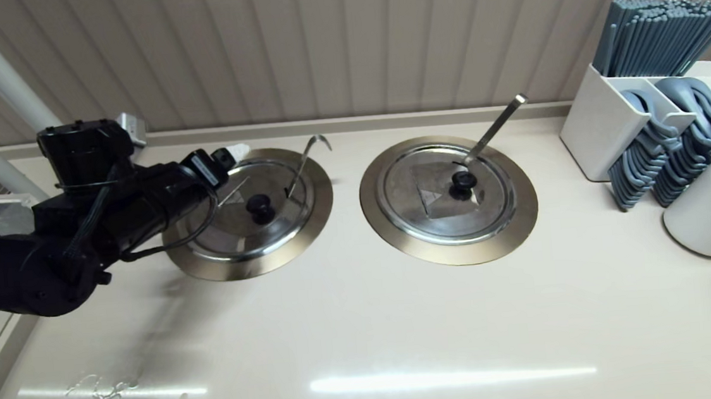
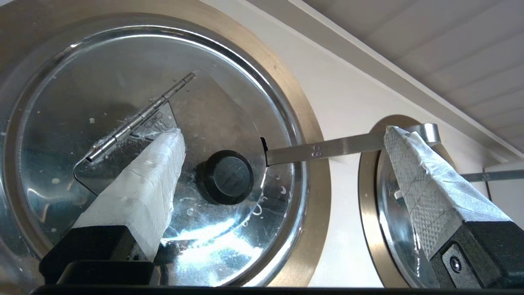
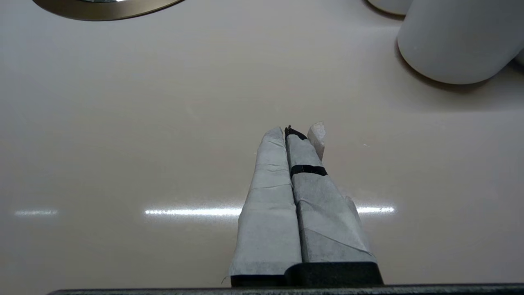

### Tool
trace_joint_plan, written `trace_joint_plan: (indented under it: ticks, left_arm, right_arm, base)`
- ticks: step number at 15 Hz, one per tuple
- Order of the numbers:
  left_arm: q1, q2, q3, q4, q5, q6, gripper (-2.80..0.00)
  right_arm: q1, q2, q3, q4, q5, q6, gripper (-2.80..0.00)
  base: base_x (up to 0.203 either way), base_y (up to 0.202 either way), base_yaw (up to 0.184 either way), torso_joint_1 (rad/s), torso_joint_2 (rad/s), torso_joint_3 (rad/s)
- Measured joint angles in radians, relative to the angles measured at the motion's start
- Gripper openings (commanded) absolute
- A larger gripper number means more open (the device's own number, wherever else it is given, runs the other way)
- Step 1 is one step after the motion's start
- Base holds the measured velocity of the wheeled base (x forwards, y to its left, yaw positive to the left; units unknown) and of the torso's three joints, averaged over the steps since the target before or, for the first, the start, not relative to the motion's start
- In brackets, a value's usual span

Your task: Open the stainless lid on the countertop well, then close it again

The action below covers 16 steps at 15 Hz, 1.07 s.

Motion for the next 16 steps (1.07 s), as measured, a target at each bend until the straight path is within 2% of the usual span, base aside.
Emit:
trace_joint_plan:
  ticks: [2, 8, 9, 11, 14, 16]
  left_arm:
    - [-0.001, -0.021, 0.008, 0.029, -0.002, 0.026, 0.00]
    - [-0.020, -0.155, 0.125, 0.071, -0.004, 0.251, 0.00]
    - [-0.022, -0.199, 0.149, 0.098, -0.003, 0.288, -2.80]
    - [-0.018, -0.308, 0.178, 0.222, 0.002, 0.334, -2.80]
    - [0.001, -0.534, 0.193, 0.472, 0.008, 0.388, -2.80]
    - [0.016, -0.709, 0.194, 0.649, 0.045, 0.439, -2.80]
  right_arm:
    - [0.000, 0.000, 0.000, 0.000, 0.000, 0.000, -2.80]
    - [0.000, 0.000, 0.000, 0.000, 0.000, -0.001, -2.80]
    - [0.000, 0.000, 0.000, 0.000, 0.000, 0.000, -2.80]
    - [0.000, 0.000, 0.000, 0.000, 0.000, -0.001, -2.80]
    - [0.000, 0.000, 0.000, 0.000, 0.001, 0.000, -2.80]
    - [0.000, 0.000, 0.000, 0.000, 0.000, 0.000, -2.80]
  base:
    - [0.000, 0.000, 0.000, 0.000, 0.00, 0.000]
    - [0.000, 0.000, 0.000, 0.000, 0.00, 0.000]
    - [0.000, 0.000, 0.000, 0.000, 0.00, 0.000]
    - [0.000, 0.000, 0.000, 0.000, 0.00, 0.000]
    - [0.000, 0.000, 0.000, 0.000, 0.00, 0.000]
    - [0.000, 0.000, 0.000, 0.000, 0.00, 0.000]
